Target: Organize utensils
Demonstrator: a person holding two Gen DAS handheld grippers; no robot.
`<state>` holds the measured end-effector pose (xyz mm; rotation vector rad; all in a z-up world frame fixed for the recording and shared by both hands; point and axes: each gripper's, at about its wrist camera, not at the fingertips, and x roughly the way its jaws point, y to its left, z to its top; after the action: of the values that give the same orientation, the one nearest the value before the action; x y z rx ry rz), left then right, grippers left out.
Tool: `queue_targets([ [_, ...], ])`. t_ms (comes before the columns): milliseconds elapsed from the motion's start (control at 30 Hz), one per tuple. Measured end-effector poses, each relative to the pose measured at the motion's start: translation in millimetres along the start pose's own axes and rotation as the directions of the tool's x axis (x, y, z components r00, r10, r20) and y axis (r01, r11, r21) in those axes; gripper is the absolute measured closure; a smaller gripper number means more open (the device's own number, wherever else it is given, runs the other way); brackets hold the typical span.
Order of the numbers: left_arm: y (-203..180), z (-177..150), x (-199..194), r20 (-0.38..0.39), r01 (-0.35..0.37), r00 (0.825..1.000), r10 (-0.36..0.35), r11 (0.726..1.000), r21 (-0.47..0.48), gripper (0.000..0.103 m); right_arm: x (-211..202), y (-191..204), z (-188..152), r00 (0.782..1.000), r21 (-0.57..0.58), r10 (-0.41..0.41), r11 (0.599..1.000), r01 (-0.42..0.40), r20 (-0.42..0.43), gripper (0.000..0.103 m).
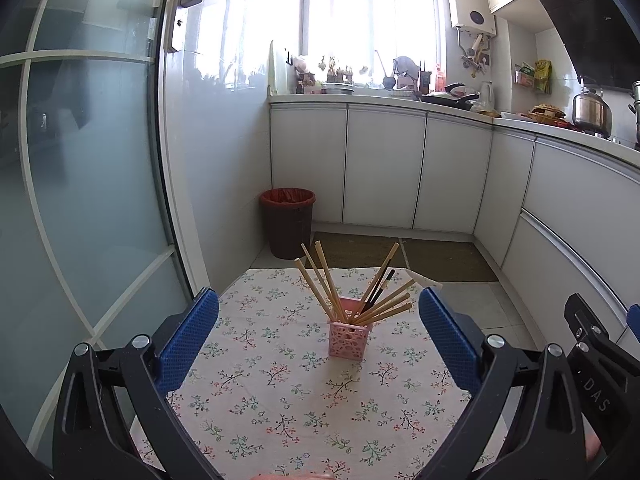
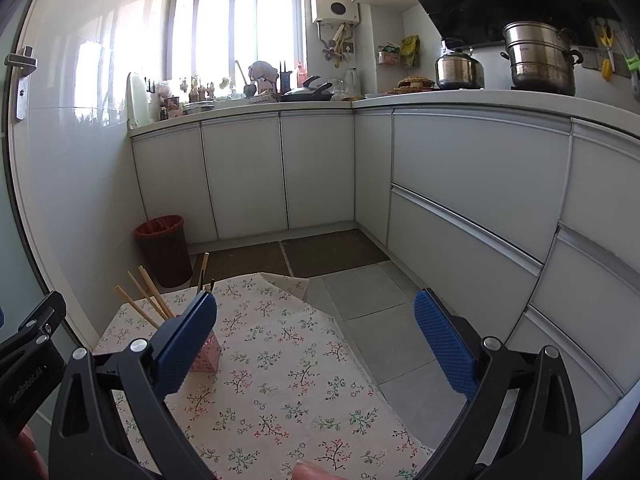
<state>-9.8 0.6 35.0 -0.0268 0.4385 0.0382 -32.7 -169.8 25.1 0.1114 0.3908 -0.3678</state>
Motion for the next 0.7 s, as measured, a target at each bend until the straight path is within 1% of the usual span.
queue_targets([
  [100, -0.5, 0.2, 0.1, 0.001, -0.005, 1.000, 0.005, 1.000, 0.000, 0.007, 1.2, -0.2, -0.2, 1.000, 0.001, 0.003, 1.000, -0.003, -0.007, 0.007],
  [333, -6.0, -1.1, 0.6, -0.003, 0.000, 1.000, 0.000, 0.999, 0.036, 0.007, 2.0, -1.5, -0.2, 1.000, 0.003, 0.004, 1.000, -0.004, -0.012, 0.007],
  [533, -8.7, -0.4, -4.2, 0.032, -0.016, 0.999, 0.015, 0.998, 0.055, 0.008, 3.2, -3.5, 0.2, 1.000, 0.007, 0.006, 1.000, -0.006, -0.015, 0.007],
  [567, -9.3, -0.5, -5.7, 0.040, -0.015, 0.999, 0.012, 0.998, 0.060, 0.009, 3.2, -3.4, 0.2, 1.000, 0.006, 0.005, 1.000, -0.005, -0.015, 0.007],
  [633, -11.4, -1.0, -8.2, 0.054, -0.016, 0.998, 0.012, 0.997, 0.071, 0.015, 3.0, -3.3, 0.2, 1.000, 0.007, 0.006, 1.000, -0.006, -0.016, 0.007],
  [700, -12.6, -1.3, -8.4, 0.055, -0.002, 0.999, -0.002, 0.997, 0.072, 0.017, 3.1, -4.0, 0.2, 1.000, 0.009, 0.008, 1.000, -0.008, -0.016, 0.007],
])
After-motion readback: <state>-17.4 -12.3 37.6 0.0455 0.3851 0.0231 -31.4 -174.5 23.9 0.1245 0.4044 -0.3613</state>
